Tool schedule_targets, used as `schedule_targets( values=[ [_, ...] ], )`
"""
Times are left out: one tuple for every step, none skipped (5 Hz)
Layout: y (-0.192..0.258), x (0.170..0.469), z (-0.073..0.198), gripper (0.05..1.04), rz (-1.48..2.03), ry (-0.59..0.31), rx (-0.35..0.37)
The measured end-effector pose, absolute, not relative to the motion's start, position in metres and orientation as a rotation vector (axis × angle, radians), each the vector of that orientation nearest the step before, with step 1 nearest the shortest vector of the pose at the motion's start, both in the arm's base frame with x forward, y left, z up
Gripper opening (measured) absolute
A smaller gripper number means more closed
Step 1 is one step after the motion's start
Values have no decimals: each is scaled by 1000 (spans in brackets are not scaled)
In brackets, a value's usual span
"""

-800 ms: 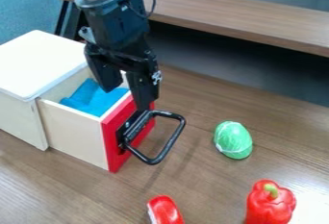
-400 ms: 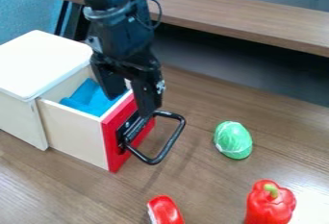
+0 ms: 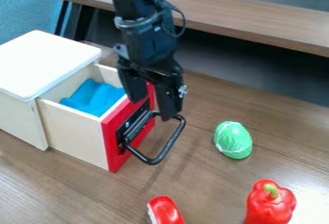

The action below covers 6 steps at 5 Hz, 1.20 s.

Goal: Close the drawer drawer

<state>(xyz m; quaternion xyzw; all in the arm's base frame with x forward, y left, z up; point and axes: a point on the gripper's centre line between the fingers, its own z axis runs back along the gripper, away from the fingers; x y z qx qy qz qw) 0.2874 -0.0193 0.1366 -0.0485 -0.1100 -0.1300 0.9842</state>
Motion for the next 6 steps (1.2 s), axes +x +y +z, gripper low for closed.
schedule_targets(
  values=[
    [-26, 296, 133, 999, -279, -218, -103],
    [-30, 301, 130, 999, -283, -214, -112],
    [-37, 307, 122, 999, -292, -201, -118],
    [-40, 311, 114, 999, -275, -187, -121],
    [-40, 315, 109, 999, -261, -185, -124],
    [-40, 317, 103, 999, -242, -176, -124]
  ],
)
